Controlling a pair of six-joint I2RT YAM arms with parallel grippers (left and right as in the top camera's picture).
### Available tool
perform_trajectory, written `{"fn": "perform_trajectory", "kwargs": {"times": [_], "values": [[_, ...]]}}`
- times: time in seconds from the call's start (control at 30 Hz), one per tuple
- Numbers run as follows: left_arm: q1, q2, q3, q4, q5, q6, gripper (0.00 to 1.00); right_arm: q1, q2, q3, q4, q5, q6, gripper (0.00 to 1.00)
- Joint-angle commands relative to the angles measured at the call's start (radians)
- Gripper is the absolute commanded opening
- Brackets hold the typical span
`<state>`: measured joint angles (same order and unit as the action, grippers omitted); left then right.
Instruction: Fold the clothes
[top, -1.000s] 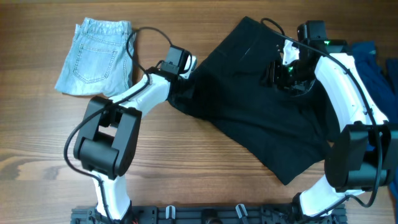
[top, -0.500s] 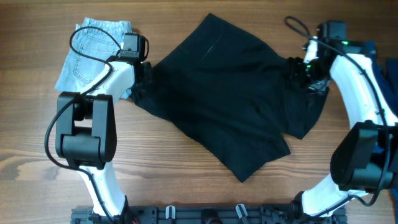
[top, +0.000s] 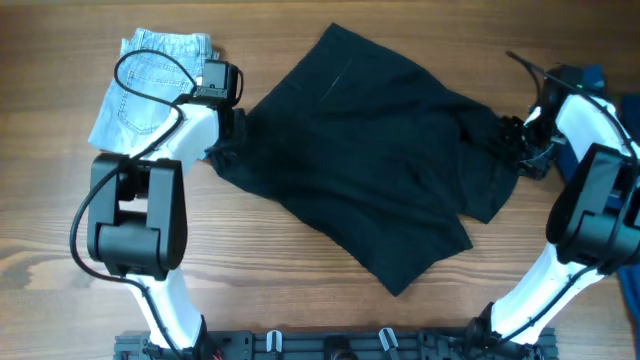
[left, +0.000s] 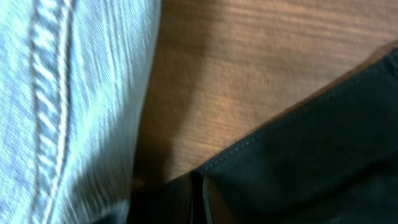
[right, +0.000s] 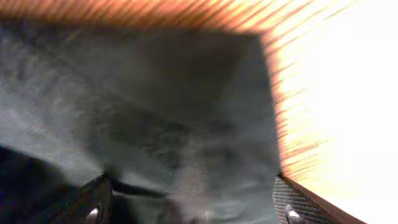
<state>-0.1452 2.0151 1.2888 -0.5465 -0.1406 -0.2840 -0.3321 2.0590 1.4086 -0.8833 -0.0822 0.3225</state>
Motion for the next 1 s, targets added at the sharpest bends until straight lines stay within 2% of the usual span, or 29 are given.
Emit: {"fn": "perform_trajectory", "kwargs": {"times": [0.0,0.23,0.37,0.5,0.67,0.87,0.97], "values": [[-0.010,-0.039,-0.030,-0.013,0.086,-0.008,0.09,-0.040,0.012,-0.005,0.043,-0.070,0.015,0.83],[-0.010,-0.054,-0.030,-0.029,0.107,-0.008,0.09,-0.040,0.012,-0.005,0.158,-0.285,-0.008,0.75],[-0.010,-0.061,-0.030,-0.053,0.122,-0.008,0.09,-0.054,0.012,-0.005,0.166,-0.285,-0.010,0.72],[-0.010,-0.071,-0.030,-0.060,0.126,-0.008,0.10,-0.099,0.007,0.020,0.094,-0.170,-0.005,0.73],[-0.010,-0.073,-0.030,-0.060,0.126,-0.009,0.11,-0.172,-0.061,0.082,0.009,-0.351,-0.056,0.72],[-0.010,-0.073,-0.030,-0.060,0.126,-0.009,0.13,-0.143,-0.065,0.061,0.014,-0.361,-0.057,0.72],[-0.010,-0.073,-0.030,-0.061,0.127,-0.009,0.14,-0.114,-0.053,0.052,0.051,-0.358,-0.045,0.68]]}}
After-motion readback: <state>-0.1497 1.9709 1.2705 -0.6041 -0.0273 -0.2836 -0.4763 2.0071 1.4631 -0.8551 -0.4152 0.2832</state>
